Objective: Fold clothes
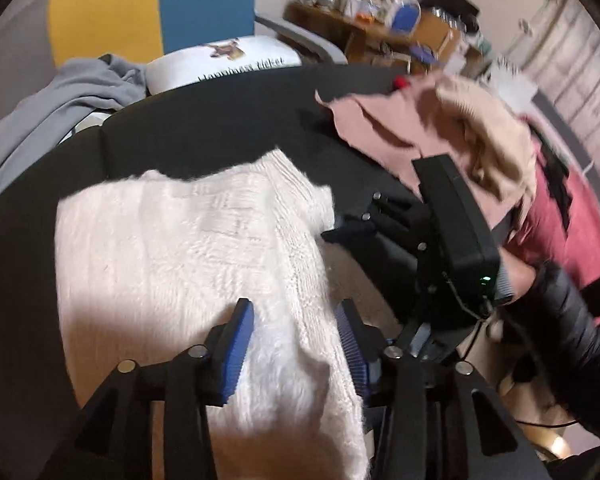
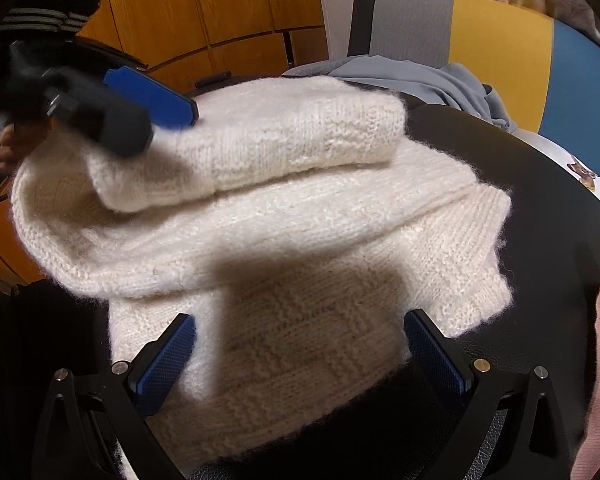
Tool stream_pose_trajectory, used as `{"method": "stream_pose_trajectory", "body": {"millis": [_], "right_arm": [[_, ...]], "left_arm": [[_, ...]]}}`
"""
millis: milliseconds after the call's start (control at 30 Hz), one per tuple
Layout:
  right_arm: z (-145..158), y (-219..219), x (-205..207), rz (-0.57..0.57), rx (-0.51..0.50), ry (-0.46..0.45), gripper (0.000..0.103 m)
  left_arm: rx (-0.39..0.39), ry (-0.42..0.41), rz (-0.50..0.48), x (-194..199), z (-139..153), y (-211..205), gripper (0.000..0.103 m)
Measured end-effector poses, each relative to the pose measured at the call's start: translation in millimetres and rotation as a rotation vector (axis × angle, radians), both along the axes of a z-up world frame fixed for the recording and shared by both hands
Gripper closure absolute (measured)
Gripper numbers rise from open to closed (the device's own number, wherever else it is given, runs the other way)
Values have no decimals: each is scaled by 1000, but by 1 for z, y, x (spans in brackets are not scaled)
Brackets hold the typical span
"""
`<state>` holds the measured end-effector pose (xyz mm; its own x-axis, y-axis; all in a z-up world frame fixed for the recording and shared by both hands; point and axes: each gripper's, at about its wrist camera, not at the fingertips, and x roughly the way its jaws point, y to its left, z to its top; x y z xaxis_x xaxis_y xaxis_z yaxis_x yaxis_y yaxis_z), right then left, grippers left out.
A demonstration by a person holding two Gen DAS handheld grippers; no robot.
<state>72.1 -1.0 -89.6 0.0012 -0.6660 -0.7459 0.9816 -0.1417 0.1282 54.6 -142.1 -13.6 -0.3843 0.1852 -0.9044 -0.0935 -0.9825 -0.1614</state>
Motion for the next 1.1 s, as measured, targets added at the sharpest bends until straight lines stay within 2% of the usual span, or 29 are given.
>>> {"method": "stream_pose_trajectory", "body": {"millis": [167, 233, 367, 500, 567, 633, 667, 700, 800, 933, 1000, 1100], "right_arm": [[0, -3, -1, 0, -3, 9, 0], [0, -2, 0, 0, -7, 8, 0], [0, 0, -1, 0, -19, 2, 0], [1, 2, 0, 0, -28, -1, 0], [2, 8, 7, 0, -31, -2, 0], [3, 8, 6, 0, -37, -6, 0], [3, 8, 6, 0, -39, -8, 0], [3, 8, 6, 0, -40, -7, 0], [3, 7, 5, 0, -39, -2, 0], [3, 7, 6, -1, -39, -1, 0], [3, 7, 7, -2, -38, 0, 0], [2, 6, 7, -3, -34, 6, 0]], "left_arm": [[-107, -115, -104, -12, -19, 18, 37], [-147, -144, -127, -19, -25, 26, 36], [-217, -153, -136, -23, -35, 34, 32], [-362, -159, -191, -18, -47, 49, 29], [-399, -158, -194, -16, -49, 52, 30], [-374, -144, -162, -15, -46, 44, 40], [-355, -134, -135, -14, -43, 37, 57], [-312, -127, -101, -12, -38, 26, 74], [-73, -129, 6, -7, -28, -17, 82], [241, -91, 118, 6, -26, -61, 87], [424, -44, 179, 15, -28, -80, 89], [647, 41, 237, 27, -34, -96, 91]]}}
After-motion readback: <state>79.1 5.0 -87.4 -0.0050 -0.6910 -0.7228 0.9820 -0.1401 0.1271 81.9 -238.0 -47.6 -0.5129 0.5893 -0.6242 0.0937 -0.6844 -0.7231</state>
